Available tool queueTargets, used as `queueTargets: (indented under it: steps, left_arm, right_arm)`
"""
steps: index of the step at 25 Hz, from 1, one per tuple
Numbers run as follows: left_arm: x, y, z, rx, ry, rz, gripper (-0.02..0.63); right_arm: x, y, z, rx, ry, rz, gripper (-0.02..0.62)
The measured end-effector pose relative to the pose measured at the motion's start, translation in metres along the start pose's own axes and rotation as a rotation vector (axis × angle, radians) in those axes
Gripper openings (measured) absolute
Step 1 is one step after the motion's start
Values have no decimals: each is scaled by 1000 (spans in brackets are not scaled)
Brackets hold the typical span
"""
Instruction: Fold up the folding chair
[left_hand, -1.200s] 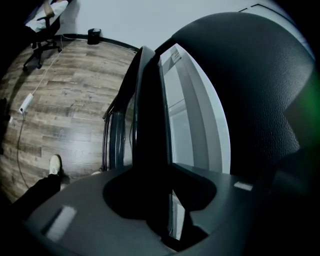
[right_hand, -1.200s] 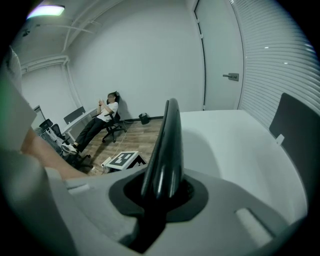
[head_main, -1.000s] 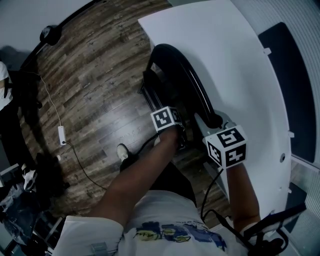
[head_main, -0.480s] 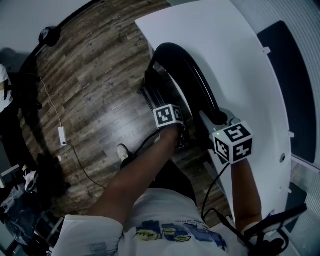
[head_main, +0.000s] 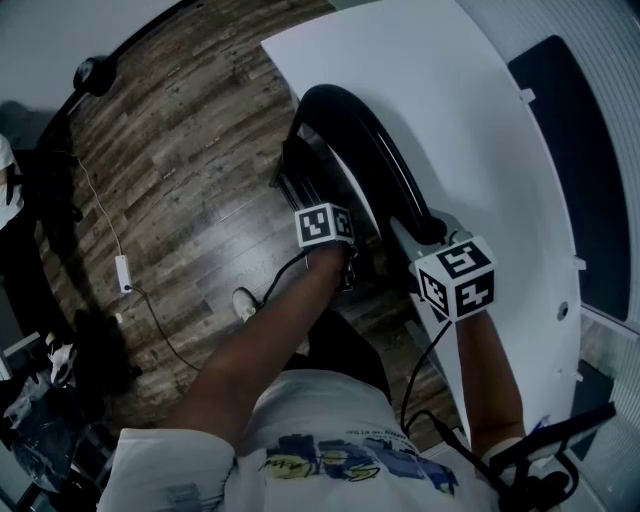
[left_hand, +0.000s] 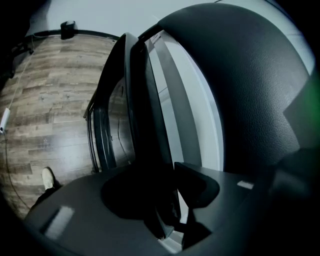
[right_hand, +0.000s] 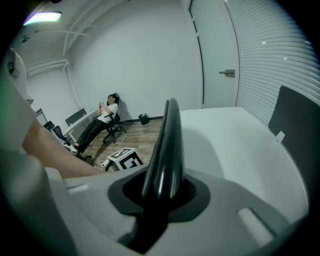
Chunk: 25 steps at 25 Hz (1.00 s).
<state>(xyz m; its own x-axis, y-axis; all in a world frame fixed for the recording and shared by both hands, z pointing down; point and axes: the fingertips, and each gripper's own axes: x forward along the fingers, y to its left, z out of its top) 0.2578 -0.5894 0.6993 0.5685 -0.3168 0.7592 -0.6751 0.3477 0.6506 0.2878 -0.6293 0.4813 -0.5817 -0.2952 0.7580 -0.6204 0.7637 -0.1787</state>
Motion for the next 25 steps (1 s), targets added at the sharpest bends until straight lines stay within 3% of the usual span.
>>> queueTargets:
  steps: [6, 12, 17, 25]
  left_arm:
    - [-2, -5, -2, 46, 36, -89, 203]
    - [-13, 0, 10, 87, 17, -120, 233]
    - [-41, 4, 4, 131, 12, -134, 247]
    - [-88, 4, 25, 174, -54, -221, 255]
  right_arm:
    - [1, -5, -1, -12, 10, 3, 80]
    - [1, -8, 1, -15, 8, 3, 83]
    - [-12, -7, 1, -42, 33, -31, 158]
    - [-28, -13, 4, -67, 43, -22, 186]
